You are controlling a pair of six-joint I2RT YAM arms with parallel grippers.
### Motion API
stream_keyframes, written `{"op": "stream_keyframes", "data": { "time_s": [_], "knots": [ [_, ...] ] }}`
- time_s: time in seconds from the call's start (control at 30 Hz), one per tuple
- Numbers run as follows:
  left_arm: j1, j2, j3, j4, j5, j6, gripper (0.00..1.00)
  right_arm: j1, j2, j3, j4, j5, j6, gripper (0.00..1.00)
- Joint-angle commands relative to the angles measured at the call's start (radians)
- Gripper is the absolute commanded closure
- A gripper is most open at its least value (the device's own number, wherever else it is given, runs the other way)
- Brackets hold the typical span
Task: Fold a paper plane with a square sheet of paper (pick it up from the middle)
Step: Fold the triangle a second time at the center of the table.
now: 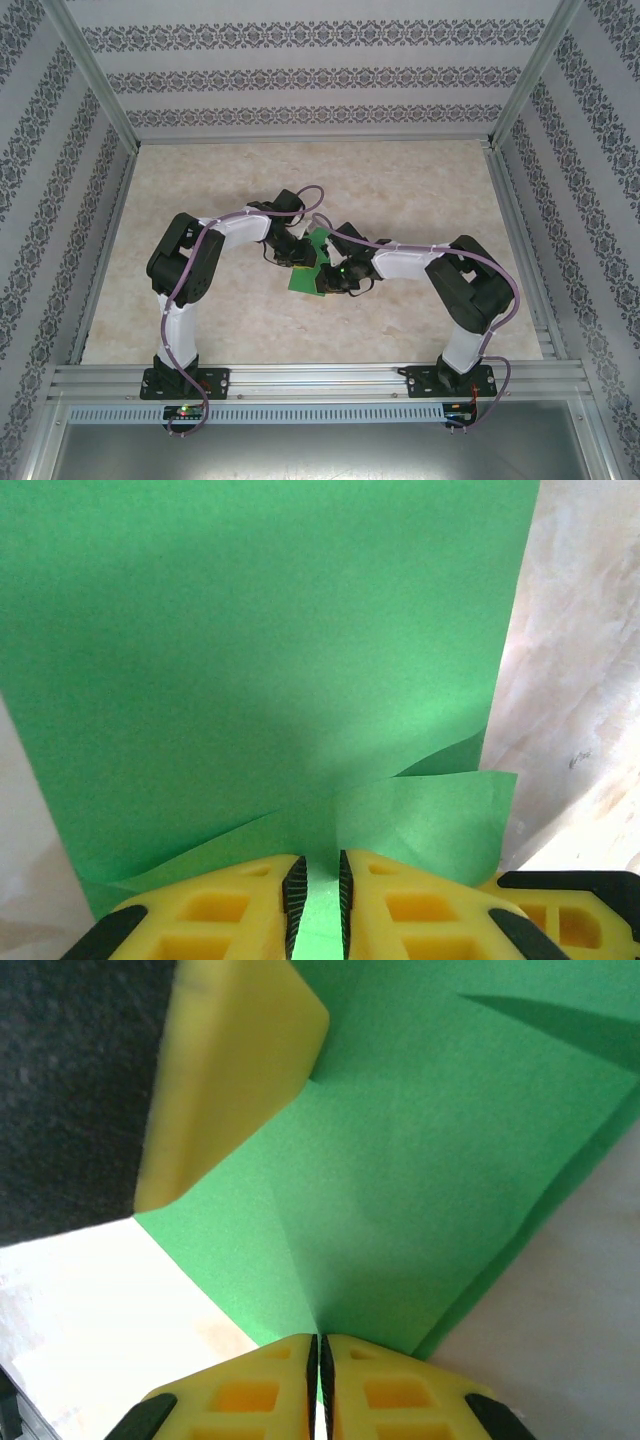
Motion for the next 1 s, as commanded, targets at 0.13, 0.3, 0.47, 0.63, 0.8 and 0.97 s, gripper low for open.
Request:
{"op": "stream_keyframes", "data": {
  "time_s": [0.13, 0.3, 0.47, 0.63, 0.8, 0.97],
  "knots": [
    [0.003, 0.079, -0.018, 0.004, -0.167, -0.016, 0.77, 0.002, -0.027, -0.067, -0.06, 0.02, 0.005, 0.87],
    [0.003, 0.074, -0.015, 0.009, -0.17, -0.024, 0.76, 0.007, -0.041, -0.088, -0.06, 0.021, 0.012, 0.86],
    [0.004, 0.072, -0.012, 0.015, -0.171, -0.03, 0.76, 0.013, -0.063, -0.107, -0.069, 0.022, 0.018, 0.87],
    [0.003, 0.068, -0.016, 0.022, -0.168, -0.035, 0.76, 0.016, -0.097, -0.122, -0.028, -0.029, 0.05, 0.87],
    [0.003, 0.071, -0.019, 0.028, -0.153, -0.036, 0.76, -0.002, -0.172, -0.093, 0.023, -0.058, 0.095, 0.87],
    [0.003, 0.067, -0.017, 0.026, -0.159, -0.033, 0.76, -0.023, -0.2, -0.088, 0.127, -0.12, 0.152, 0.87]
  ]
}}
